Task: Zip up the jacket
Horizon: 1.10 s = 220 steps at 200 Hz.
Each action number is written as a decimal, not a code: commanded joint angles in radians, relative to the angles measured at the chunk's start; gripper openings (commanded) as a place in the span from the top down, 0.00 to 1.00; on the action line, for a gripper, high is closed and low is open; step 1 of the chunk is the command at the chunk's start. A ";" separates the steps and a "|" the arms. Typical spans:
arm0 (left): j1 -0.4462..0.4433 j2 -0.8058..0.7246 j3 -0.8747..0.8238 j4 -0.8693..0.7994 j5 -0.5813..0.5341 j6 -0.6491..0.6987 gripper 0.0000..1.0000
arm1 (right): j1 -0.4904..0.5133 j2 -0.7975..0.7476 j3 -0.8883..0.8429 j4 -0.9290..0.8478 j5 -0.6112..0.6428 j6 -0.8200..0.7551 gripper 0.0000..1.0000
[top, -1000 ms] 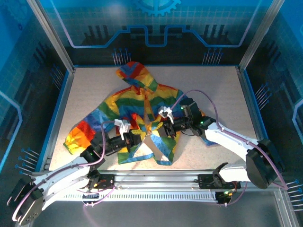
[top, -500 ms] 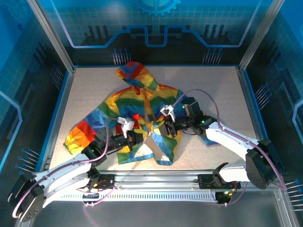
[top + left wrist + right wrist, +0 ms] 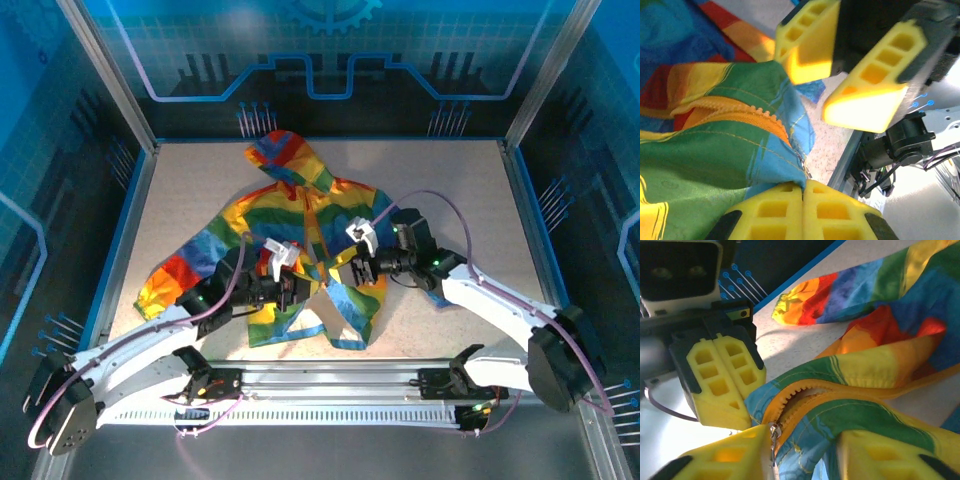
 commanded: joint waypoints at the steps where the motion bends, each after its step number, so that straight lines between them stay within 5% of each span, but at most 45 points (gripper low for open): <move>1: -0.002 0.020 0.108 -0.276 0.026 0.022 1.00 | -0.010 -0.081 -0.013 -0.022 0.098 -0.084 0.53; 50: 0.023 0.058 0.239 -0.448 0.061 -0.035 1.00 | 0.023 -0.246 -0.028 -0.152 0.227 -0.217 0.49; 99: 0.035 0.138 0.342 -0.531 0.113 -0.079 1.00 | 0.286 -0.470 -0.254 0.036 0.576 -0.419 0.36; 166: 0.041 0.191 0.382 -0.546 0.169 -0.094 1.00 | 0.442 -0.346 -0.275 0.096 0.770 -0.533 0.33; 195: 0.052 0.195 0.375 -0.537 0.184 -0.110 1.00 | 0.458 -0.268 -0.275 0.172 0.816 -0.582 0.38; 220: 0.060 0.202 0.374 -0.528 0.212 -0.133 1.00 | 0.477 -0.214 -0.284 0.276 0.885 -0.616 0.60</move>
